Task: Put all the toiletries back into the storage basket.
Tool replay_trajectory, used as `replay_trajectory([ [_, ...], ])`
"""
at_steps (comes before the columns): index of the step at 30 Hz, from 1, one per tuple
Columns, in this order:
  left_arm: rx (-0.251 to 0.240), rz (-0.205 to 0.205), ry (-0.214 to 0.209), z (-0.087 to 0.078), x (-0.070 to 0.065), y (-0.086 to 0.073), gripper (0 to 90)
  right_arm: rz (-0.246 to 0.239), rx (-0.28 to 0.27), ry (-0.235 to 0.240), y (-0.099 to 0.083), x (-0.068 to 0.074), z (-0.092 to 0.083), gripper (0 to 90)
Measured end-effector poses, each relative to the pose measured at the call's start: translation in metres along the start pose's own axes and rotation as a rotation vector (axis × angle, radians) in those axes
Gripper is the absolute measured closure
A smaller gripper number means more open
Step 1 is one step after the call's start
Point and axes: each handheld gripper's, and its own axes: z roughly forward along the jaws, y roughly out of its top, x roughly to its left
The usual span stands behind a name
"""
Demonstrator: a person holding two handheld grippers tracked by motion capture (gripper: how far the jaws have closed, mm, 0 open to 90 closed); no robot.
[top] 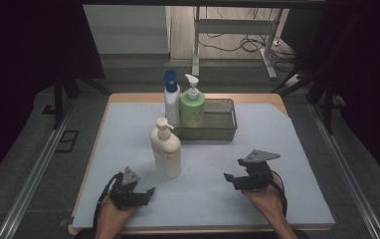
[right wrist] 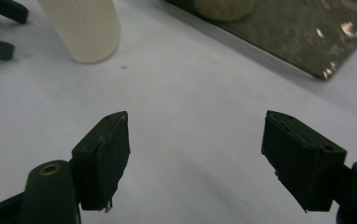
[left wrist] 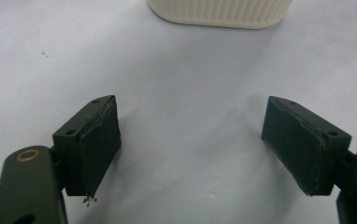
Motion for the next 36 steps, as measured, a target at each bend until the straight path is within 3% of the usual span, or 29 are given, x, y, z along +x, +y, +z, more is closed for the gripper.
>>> replay_trajectory([
  [16, 0.000, 0.004, -0.001, 0.000, 0.000, 0.000, 19.2, -0.044, -0.032, 0.096, 0.038, 0.027, 0.026, 28.6],
  [27, -0.003, 0.001, 0.000, 0.000, 0.000, 0.000, 19.1, -0.118, -0.050, 0.094, 0.055, 0.043, 0.037, 30.7],
  [36, -0.003, 0.001, 0.000, 0.000, 0.000, 0.000, 19.2, -0.116, -0.057, 0.113, 0.070, 0.054, 0.047, 26.5],
])
